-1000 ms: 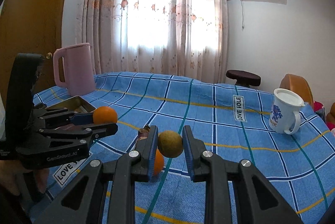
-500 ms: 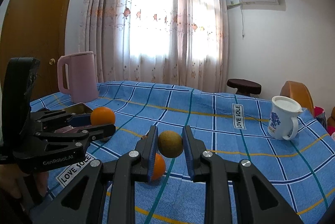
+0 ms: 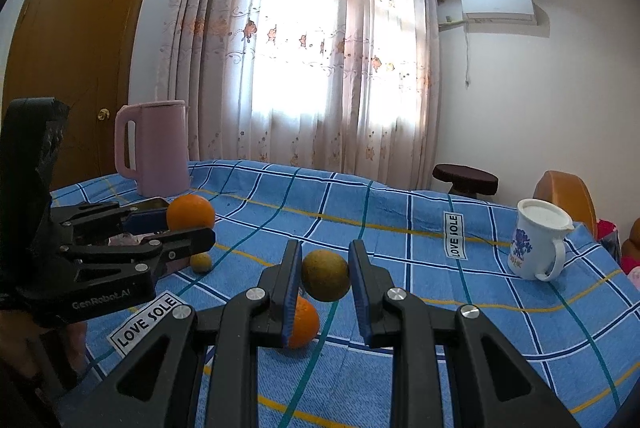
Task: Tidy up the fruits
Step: 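Carry the orange and yellow-green fruit toward the pink tin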
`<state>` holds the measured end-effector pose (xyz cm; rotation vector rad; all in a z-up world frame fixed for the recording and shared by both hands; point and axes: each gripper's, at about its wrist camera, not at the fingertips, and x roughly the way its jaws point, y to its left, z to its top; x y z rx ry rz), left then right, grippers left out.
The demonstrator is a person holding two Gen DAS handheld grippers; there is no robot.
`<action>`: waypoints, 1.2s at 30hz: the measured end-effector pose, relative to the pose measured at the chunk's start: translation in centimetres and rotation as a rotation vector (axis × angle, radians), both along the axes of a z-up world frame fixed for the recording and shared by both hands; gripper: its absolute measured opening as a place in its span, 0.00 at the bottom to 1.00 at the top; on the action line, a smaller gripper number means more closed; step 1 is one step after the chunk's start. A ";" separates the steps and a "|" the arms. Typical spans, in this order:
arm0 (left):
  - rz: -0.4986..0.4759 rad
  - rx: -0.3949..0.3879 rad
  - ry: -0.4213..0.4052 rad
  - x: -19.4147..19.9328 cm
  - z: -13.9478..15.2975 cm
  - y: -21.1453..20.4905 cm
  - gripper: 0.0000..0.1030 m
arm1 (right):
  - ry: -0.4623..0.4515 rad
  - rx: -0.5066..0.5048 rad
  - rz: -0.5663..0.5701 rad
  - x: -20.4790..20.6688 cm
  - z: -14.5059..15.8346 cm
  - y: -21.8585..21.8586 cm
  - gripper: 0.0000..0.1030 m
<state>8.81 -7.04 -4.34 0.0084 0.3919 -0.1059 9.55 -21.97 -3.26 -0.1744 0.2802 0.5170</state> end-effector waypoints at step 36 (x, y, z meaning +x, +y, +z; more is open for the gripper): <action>0.241 -0.109 0.087 -3.9 0.0 14.8 0.40 | 0.057 -0.043 0.364 -2.2 2.1 17.9 0.25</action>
